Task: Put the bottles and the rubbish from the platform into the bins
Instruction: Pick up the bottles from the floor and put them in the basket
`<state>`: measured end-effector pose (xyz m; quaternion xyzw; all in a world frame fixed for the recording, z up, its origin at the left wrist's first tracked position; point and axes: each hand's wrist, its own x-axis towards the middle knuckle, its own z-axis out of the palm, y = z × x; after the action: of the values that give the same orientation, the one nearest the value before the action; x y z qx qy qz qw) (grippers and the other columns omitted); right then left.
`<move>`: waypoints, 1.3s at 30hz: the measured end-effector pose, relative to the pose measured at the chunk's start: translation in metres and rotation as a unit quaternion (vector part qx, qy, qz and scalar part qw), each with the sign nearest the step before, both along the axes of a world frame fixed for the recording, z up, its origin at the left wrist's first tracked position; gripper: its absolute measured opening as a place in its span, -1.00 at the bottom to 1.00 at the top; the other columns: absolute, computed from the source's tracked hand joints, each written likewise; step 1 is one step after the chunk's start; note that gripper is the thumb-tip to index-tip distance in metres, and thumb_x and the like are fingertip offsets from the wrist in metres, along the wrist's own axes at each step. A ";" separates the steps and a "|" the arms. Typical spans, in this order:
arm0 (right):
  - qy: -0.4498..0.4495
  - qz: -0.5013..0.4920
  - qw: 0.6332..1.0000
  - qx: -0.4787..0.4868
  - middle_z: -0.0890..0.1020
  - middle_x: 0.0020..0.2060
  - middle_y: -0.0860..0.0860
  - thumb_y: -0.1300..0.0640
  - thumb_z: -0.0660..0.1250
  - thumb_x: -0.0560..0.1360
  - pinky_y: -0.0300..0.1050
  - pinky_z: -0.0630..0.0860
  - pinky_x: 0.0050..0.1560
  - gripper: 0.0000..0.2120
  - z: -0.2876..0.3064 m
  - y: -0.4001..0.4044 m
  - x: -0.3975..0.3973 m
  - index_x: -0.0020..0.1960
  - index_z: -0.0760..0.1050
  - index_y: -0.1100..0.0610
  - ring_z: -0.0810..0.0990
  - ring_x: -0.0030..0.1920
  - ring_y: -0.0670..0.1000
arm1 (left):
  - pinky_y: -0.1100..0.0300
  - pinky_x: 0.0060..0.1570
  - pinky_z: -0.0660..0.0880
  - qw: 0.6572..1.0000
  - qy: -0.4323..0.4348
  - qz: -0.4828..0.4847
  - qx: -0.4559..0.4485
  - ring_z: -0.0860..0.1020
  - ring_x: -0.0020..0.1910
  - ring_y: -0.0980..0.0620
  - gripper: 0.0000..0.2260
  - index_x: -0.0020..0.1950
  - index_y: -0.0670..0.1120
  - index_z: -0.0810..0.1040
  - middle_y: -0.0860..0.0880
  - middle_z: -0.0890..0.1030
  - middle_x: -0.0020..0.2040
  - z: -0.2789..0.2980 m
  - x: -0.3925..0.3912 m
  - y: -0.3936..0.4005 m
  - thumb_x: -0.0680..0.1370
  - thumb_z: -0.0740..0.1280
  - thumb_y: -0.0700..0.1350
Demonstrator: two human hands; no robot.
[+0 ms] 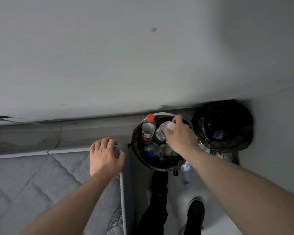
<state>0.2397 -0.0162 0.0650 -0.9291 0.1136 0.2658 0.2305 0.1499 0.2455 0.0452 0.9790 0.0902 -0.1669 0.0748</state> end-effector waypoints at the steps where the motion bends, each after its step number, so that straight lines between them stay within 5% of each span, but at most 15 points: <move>1: 0.000 -0.006 1.000 0.006 0.60 -0.14 0.05 -0.08 0.23 0.59 0.01 0.47 -0.26 -0.77 -0.001 0.000 0.003 0.07 0.23 0.01 0.56 -0.22 0.15 | -0.05 0.37 0.27 1.000 -0.003 -0.002 0.000 0.48 0.15 -0.09 -0.69 0.06 0.03 0.56 0.03 0.57 0.08 0.000 0.000 0.001 0.46 0.20 0.15; 7: -0.026 0.000 1.000 0.012 0.63 -0.14 0.07 -0.10 0.22 0.58 0.13 0.58 -0.21 -0.77 -0.008 0.002 0.011 0.07 0.25 0.01 0.61 -0.19 0.19 | -0.04 0.32 0.31 0.999 -0.033 0.001 -0.005 0.49 0.09 -0.09 -0.72 0.02 0.02 0.56 0.03 0.58 0.01 -0.005 -0.003 0.002 0.44 0.21 0.13; 15: -0.067 -0.037 0.997 0.030 0.57 -0.25 -0.01 -0.11 0.26 0.58 -0.07 0.31 -0.35 -0.74 -0.011 -0.008 0.008 0.05 0.24 0.01 0.51 -0.32 0.12 | -0.04 0.30 0.30 0.999 -0.038 0.001 -0.007 0.48 0.05 -0.09 -0.76 -0.01 0.03 0.54 0.04 0.57 -0.02 -0.005 -0.003 0.002 0.44 0.24 0.11; 21: -0.007 0.000 1.000 0.026 0.58 -0.20 -0.03 -0.11 0.27 0.57 -0.03 0.47 -0.32 -0.75 -0.020 -0.014 0.003 0.06 0.23 -0.04 0.56 -0.27 0.07 | -0.04 0.28 0.30 0.999 -0.044 0.002 -0.011 0.48 0.04 -0.10 -0.76 -0.02 0.01 0.55 0.03 0.56 -0.03 -0.005 -0.004 0.002 0.43 0.24 0.10; 26: 0.037 0.046 0.998 -0.009 0.59 -0.13 0.01 -0.10 0.25 0.61 -0.05 0.40 -0.28 -0.74 -0.026 -0.015 0.001 0.15 0.26 0.00 0.56 -0.21 0.11 | -0.04 0.26 0.30 0.999 -0.048 -0.003 -0.012 0.48 0.02 -0.10 -0.78 -0.04 0.01 0.54 0.03 0.55 -0.04 -0.005 -0.004 0.003 0.43 0.25 0.09; 32: 0.012 0.062 0.998 0.002 0.64 -0.03 0.12 -0.04 0.15 0.66 0.07 0.53 -0.16 -0.82 -0.030 -0.007 0.015 0.20 0.29 0.01 0.57 -0.13 0.21 | -0.06 0.25 0.32 0.998 -0.066 -0.006 -0.019 0.47 -0.01 -0.11 -0.78 -0.07 0.00 0.54 0.03 0.55 -0.07 -0.008 -0.005 0.003 0.43 0.23 0.09; 39: 0.043 0.048 0.998 0.003 0.53 0.34 0.05 0.04 0.23 0.63 0.06 0.50 0.06 -0.42 -0.032 0.008 0.029 0.57 0.08 -0.09 0.56 0.22 0.20 | -0.06 0.25 0.32 0.998 -0.066 -0.008 -0.019 0.47 -0.02 -0.11 -0.79 -0.07 0.01 0.54 0.03 0.54 -0.07 -0.008 -0.005 0.003 0.43 0.24 0.08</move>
<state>0.2689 -0.0083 0.0325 -0.9206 0.0777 0.3162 0.2155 0.1445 0.2489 0.0368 0.9870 0.0744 -0.1037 0.0978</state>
